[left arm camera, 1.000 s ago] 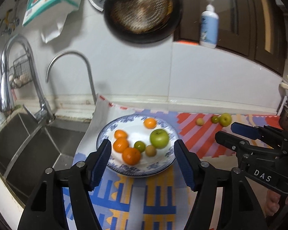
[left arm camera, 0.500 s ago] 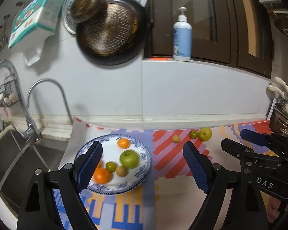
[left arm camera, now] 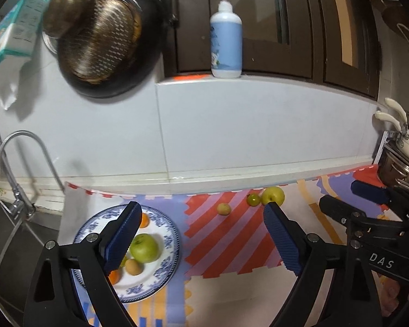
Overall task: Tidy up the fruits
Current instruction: 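Move both grippers back toward the remaining fruits on the mat, then grasp the small yellow citrus with the left gripper while the right gripper grasps the yellow-green apple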
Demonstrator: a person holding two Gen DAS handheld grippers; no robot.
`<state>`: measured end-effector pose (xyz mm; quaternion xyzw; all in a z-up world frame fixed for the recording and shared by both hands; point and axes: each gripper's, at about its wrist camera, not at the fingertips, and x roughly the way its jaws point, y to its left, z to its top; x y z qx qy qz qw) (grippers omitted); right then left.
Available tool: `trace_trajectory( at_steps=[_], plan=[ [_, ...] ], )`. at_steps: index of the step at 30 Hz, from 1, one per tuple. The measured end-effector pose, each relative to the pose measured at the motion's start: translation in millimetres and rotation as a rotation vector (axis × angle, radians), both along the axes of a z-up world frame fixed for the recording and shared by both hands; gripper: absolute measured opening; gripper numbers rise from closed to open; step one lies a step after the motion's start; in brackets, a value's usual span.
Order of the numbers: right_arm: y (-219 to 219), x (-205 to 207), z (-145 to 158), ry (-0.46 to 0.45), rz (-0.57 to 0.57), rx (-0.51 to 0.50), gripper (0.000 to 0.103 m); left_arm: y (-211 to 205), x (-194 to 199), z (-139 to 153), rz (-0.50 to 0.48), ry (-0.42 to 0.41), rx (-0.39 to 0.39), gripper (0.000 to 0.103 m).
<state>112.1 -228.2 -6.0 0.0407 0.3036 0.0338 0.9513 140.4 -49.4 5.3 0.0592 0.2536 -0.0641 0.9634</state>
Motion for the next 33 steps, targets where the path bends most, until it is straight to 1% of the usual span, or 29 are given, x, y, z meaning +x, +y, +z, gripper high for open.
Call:
trace_trajectory(
  at_steps=[7, 16, 24, 28, 33],
  plan=[
    [-9.8, 26.9, -13.8, 0.024, -0.012, -0.017, 0.069, -12.8, 36.1, -18.7, -0.013, 0.043, 0.02, 0.091],
    [-15.6, 69.4, -49.7, 0.092, -0.003, -0.023, 0.069, -17.7, 85.1, -51.7, -0.022, 0.115, 0.038, 0.091],
    [-19.5, 98.1, -79.2, 0.142, 0.01, -0.027, 0.069, -23.0, 117.3, -81.8, -0.044, 0.181, 0.046, 0.091],
    [-22.5, 112.4, -94.4, 0.175, 0.017, -0.011, 0.069, -27.0, 134.0, -97.1, -0.06, 0.223, 0.05, 0.09],
    [-26.9, 130.5, -109.3, 0.209, 0.02, 0.014, 0.069, -31.2, 152.6, -115.0, -0.071, 0.268, 0.061, 0.085]
  ],
)
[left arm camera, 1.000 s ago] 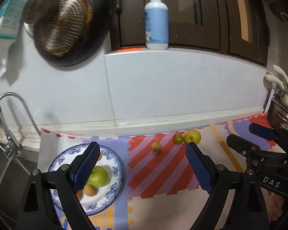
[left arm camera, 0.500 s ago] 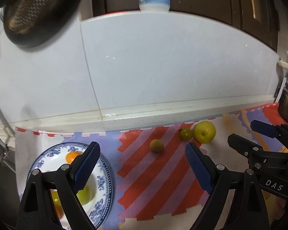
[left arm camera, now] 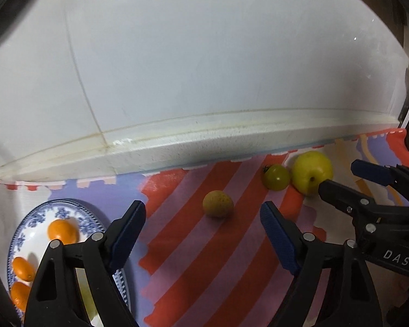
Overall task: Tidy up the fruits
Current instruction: 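Grasp the small yellow citrus with the left gripper while the right gripper grasps the yellow-green apple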
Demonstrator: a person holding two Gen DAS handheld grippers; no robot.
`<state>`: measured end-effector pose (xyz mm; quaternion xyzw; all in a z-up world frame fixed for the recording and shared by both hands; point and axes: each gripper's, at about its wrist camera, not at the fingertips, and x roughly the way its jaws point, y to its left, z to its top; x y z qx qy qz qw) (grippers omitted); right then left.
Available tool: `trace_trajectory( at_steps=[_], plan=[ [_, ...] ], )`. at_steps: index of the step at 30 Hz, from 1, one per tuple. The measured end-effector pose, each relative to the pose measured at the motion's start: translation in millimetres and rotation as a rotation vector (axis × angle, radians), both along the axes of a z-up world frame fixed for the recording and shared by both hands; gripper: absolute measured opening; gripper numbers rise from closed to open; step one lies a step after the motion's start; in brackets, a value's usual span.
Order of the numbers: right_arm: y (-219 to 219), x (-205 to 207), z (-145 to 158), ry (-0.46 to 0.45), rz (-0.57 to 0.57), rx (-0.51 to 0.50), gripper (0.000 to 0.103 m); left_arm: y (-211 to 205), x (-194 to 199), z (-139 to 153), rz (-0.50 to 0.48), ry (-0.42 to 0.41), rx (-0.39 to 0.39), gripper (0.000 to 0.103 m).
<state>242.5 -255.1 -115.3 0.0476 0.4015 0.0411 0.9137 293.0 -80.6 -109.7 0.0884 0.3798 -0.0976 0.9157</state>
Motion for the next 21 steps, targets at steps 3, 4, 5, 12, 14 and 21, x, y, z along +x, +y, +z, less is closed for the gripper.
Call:
trace_trajectory(
  at_steps=[3, 4, 5, 12, 14, 21],
  plan=[
    [-0.7, 8.8, -7.1, 0.018, 0.0, 0.012, 0.069, -0.4, 8.7, -7.2, 0.002, 0.021, -0.003, 0.083],
    [-0.6, 11.1, -9.3, 0.026, 0.003, 0.016, 0.069, -0.5, 11.3, -8.9, 0.003, 0.028, -0.008, 0.083],
    [0.0, 12.9, -11.0, 0.031, 0.006, 0.018, 0.068, -0.4, 13.5, -10.5, 0.006, 0.034, -0.014, 0.083],
    [3.0, 22.7, -18.3, 0.041, 0.02, 0.019, 0.06, -1.1, 24.3, -19.0, -0.004, 0.072, -0.03, 0.064],
    [5.3, 24.5, -19.3, 0.041, 0.031, 0.034, 0.054, -3.2, 25.8, -21.1, -0.013, 0.081, -0.03, 0.056],
    [14.0, 23.6, -17.5, 0.015, 0.046, 0.0, 0.045, -1.3, 31.9, -24.6, -0.012, 0.099, -0.042, 0.029]
  ],
)
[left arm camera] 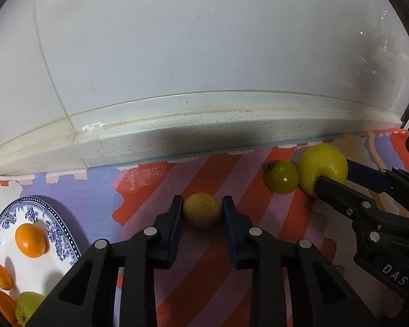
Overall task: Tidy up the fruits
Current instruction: 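Grasp the small yellow citrus with the left gripper while the right gripper grasps the yellow-green apple, then carry the yellow citrus and yellow-green apple over the plate with both grippers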
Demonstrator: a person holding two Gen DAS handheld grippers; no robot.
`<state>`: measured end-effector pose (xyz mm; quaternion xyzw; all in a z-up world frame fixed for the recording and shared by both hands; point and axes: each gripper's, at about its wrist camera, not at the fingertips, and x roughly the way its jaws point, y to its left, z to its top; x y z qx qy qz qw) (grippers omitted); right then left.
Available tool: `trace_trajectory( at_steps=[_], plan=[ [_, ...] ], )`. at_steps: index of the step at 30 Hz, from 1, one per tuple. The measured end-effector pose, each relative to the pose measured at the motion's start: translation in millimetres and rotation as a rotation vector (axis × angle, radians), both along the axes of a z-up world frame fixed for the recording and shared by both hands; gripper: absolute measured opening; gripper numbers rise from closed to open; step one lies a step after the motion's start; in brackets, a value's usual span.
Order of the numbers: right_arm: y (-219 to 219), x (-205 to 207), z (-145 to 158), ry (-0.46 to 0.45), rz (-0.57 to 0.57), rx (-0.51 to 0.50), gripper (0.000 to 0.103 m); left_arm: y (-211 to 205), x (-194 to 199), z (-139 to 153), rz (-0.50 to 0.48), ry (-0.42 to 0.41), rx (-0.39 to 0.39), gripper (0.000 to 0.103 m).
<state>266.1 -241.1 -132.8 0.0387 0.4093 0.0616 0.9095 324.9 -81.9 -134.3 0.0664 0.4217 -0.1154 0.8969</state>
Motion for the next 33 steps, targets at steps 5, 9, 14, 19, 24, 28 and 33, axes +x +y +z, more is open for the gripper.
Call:
trace_trajectory(
  at_steps=[5, 9, 14, 19, 24, 28, 33],
  plan=[
    [-0.7, -0.4, 3.3, -0.008, -0.005, 0.007, 0.043, -1.3, -1.4, 4.5, 0.004, -0.028, -0.004, 0.029],
    [-1.5, -2.5, 6.9, -0.017, -0.004, 0.013, 0.042, 1.0, -10.4, 10.9, 0.006, -0.037, -0.016, 0.029],
    [-0.1, -6.5, 11.4, -0.03, -0.002, 0.01, 0.041, 3.5, -20.7, 15.1, 0.007, -0.046, -0.024, 0.029],
    [-0.4, -10.1, 15.6, -0.037, -0.002, 0.012, 0.041, 5.1, -29.3, 24.5, 0.006, -0.053, -0.033, 0.029],
    [0.1, -15.3, 27.7, -0.06, -0.001, 0.016, 0.041, 14.6, -36.7, 35.8, 0.01, -0.068, -0.055, 0.029],
    [5.3, -20.9, 44.9, -0.097, 0.01, 0.024, 0.041, 25.1, -48.4, 56.1, 0.016, -0.102, -0.075, 0.029],
    [14.6, -30.1, 69.0, -0.149, 0.034, 0.039, 0.041, 43.6, -64.3, 84.6, 0.043, -0.151, -0.095, 0.029]
  ],
)
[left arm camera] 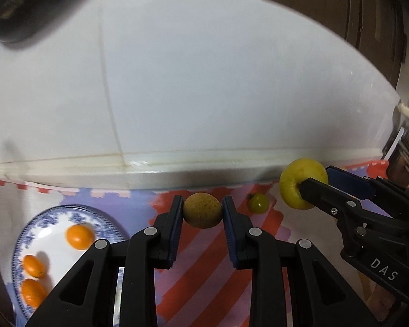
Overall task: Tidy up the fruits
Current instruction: 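Carry the yellow citrus and yellow-green apple over the plate with both grippers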
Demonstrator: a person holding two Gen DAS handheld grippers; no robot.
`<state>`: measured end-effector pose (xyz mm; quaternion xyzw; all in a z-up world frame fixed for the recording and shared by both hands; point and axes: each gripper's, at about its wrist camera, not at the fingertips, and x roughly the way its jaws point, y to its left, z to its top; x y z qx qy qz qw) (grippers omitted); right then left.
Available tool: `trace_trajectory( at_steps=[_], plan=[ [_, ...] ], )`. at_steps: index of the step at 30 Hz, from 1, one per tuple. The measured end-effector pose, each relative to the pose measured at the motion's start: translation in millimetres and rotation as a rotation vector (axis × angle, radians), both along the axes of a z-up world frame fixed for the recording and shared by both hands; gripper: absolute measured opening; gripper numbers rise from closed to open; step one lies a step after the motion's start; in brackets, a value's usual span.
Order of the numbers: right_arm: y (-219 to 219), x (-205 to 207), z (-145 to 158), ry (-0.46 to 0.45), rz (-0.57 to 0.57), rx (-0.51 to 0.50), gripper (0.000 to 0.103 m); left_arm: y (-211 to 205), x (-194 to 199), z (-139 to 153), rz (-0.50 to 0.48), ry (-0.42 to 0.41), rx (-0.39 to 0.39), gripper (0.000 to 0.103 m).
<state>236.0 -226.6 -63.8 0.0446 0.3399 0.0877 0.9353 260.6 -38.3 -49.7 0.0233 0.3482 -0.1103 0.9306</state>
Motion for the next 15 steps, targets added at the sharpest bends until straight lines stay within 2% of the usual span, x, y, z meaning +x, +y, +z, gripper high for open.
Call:
trace_trajectory(
  at_steps=[8, 15],
  plan=[
    [36.3, -14.8, 36.7, -0.077, 0.074, 0.019, 0.041, 38.1, -30.5, 34.3, 0.077, -0.047, -0.012, 0.029],
    [75.5, -21.1, 52.8, -0.089, 0.16, 0.038, 0.041, 66.0, -50.2, 44.5, 0.141, -0.07, 0.017, 0.029]
  ],
)
